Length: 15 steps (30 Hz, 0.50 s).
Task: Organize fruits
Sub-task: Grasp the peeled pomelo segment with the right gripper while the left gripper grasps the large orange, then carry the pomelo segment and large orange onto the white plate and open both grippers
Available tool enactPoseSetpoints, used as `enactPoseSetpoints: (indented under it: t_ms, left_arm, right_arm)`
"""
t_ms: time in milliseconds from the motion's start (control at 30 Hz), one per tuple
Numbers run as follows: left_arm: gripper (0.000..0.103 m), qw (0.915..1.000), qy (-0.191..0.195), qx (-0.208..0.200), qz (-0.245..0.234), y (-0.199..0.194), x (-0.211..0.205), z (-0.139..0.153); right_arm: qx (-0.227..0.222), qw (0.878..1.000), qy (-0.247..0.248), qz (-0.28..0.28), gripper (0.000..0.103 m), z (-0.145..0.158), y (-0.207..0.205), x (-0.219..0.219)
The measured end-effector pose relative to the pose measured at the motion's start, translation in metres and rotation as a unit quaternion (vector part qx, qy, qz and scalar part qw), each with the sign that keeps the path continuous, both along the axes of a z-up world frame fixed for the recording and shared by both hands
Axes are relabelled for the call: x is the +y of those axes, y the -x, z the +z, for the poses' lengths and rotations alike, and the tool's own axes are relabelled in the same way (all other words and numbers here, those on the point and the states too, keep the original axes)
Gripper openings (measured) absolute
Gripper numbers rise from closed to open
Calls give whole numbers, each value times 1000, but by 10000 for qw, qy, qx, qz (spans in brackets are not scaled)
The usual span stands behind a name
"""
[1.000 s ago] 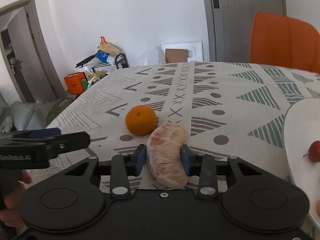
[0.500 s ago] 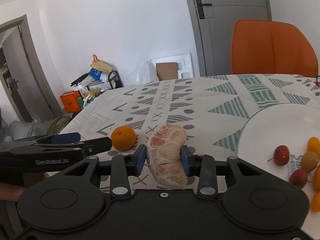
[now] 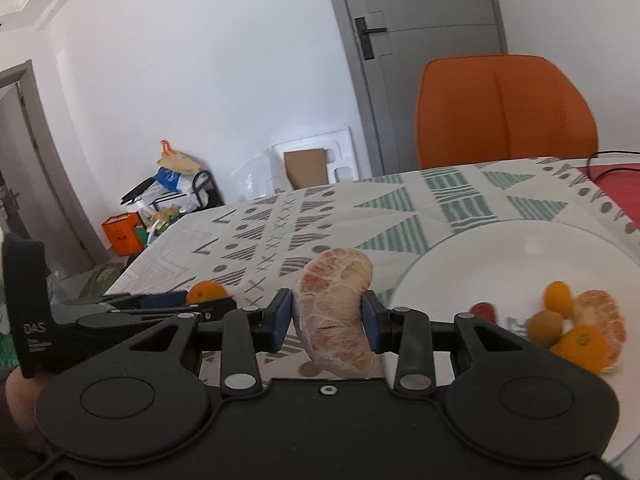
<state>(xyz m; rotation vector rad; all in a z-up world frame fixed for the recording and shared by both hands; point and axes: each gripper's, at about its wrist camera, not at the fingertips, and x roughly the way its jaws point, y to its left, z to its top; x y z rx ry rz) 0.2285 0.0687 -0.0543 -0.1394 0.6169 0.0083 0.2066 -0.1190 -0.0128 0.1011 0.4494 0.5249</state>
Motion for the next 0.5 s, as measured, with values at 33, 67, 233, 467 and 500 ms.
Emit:
enactPoseSetpoints:
  t_ms: [33,67,233,467,500]
  left_arm:
    - [40,10000,5,13,39,-1,0,0]
    - [39,10000,2,-4,59,-1,-1,0]
    - [39,9999,99,-48,-50,1,-7,6]
    - [39,9995,158,-174,-201,4,-23,18]
    - [39,9994,162,-186,-223,4,-25,19]
  right_arm:
    - [-5,10000,-8,-37,36,0,0,-3]
    - [-14,10000,-17,-81,36,1,0,-6]
    - [-43,9995,-94,-287,36,1,-2,-23]
    - [-66,9982,-169,-571,36,0,-11,-45]
    - [-67,9980,-176,-599,36,0,-12,-47]
